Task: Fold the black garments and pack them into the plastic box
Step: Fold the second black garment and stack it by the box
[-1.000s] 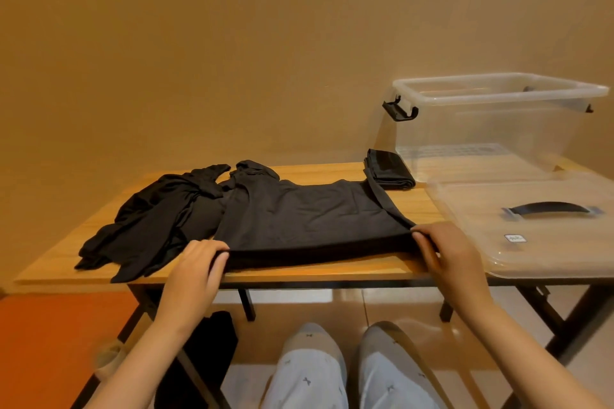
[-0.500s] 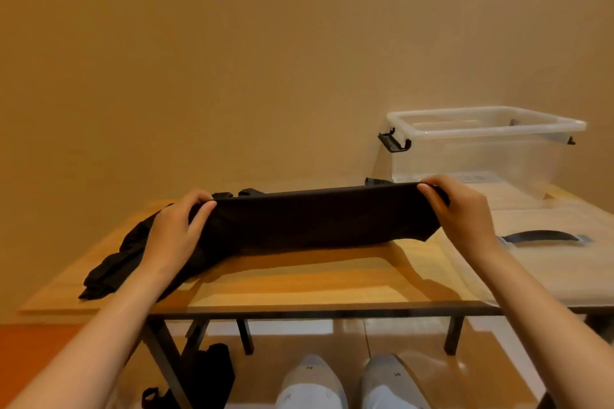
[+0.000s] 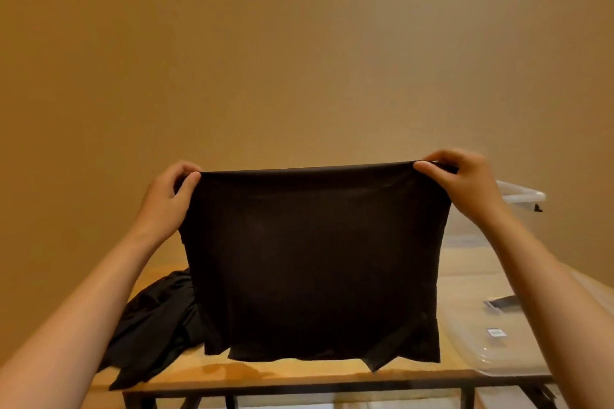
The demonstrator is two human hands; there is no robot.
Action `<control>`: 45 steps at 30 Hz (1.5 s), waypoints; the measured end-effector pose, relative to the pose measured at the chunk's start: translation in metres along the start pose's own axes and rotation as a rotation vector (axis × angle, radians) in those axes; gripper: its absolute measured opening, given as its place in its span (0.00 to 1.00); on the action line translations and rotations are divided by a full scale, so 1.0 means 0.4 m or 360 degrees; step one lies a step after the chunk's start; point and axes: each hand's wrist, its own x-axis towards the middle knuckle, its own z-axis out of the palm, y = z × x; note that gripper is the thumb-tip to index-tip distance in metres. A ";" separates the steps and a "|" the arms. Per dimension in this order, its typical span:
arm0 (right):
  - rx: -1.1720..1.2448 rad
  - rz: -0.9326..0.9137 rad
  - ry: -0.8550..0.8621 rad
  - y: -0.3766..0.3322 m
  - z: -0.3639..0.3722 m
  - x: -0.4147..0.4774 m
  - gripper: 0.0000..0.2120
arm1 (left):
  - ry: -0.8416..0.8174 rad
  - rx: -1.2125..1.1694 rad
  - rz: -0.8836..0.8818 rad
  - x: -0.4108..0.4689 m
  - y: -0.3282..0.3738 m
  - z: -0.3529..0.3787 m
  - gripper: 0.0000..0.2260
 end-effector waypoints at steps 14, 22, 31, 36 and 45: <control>0.0342 0.0297 -0.0267 -0.038 -0.028 0.002 0.05 | -0.0099 -0.0448 -0.0304 0.018 0.006 -0.043 0.05; -0.0086 0.0716 -0.0579 0.252 0.212 -0.044 0.06 | -0.0507 -0.0093 -0.0541 -0.011 -0.288 0.192 0.08; -0.0795 0.0599 -0.0538 0.461 0.415 -0.064 0.09 | -0.0718 0.0115 -0.0613 0.009 -0.486 0.388 0.09; -0.0935 0.0520 -0.0593 0.529 0.476 -0.041 0.10 | -0.0754 0.0188 -0.0635 0.045 -0.549 0.441 0.08; -0.0971 0.0489 -0.0686 0.605 0.530 -0.034 0.09 | -0.0836 0.0196 -0.0679 0.072 -0.612 0.503 0.05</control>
